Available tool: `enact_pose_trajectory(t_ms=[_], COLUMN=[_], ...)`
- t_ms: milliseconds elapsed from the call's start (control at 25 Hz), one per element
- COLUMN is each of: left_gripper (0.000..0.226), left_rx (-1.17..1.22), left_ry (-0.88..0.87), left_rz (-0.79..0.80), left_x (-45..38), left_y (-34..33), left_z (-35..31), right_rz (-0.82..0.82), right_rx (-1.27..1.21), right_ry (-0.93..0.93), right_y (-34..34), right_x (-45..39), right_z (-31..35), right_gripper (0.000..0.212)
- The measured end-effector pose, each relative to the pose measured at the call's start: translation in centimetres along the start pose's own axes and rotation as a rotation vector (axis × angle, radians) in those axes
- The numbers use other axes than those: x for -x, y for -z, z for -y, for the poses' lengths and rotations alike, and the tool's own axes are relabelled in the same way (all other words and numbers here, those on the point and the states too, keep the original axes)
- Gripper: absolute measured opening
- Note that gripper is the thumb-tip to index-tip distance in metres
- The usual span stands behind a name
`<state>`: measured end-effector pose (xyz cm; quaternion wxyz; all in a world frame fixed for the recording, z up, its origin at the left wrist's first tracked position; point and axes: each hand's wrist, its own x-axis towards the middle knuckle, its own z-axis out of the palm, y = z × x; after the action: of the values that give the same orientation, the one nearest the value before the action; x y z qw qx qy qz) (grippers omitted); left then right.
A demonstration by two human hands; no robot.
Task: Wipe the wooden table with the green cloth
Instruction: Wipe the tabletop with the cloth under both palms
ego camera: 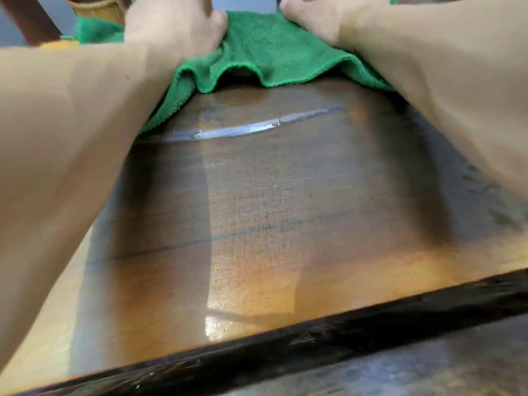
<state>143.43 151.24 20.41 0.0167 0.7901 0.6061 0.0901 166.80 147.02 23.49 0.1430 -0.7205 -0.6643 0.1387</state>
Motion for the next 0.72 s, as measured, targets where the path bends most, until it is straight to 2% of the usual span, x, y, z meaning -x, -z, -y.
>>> enact_pose_trajectory(t_ms=[80,200,280,440,600,720], left_gripper=[0.061,0.067,0.065,0.064,0.067,0.070], left_rx=[-0.010,-0.037,-0.037,-0.069,-0.110,-0.103], left_ry=[0.035,0.040,0.061,-0.036,-0.050,-0.071], left_rz=[-0.066,0.201,0.284,0.229,0.231,0.267], left_x=[4.3,7.9,9.1,14.0,19.8,24.6], left_y=[2.2,3.7,3.6,4.1,4.0,5.1], left_z=[-3.4,-6.1,-7.2,-8.6,-11.2,-13.2], right_rz=[-0.075,0.129,0.194,0.175,0.131,0.165], right_rx=[0.201,0.334,0.339,0.347,0.362,0.367], right_ry=[0.041,0.158,0.177,0.161,0.156,0.147], right_y=[0.8,1.1,1.3,1.6,1.3,2.0], right_x=[1.9,5.1,6.5,12.0,18.1,23.3], right_z=[0.2,-0.1,-0.3,-1.3,-2.3,-3.0], right_gripper=[0.055,0.057,0.057,0.057,0.058,0.060])
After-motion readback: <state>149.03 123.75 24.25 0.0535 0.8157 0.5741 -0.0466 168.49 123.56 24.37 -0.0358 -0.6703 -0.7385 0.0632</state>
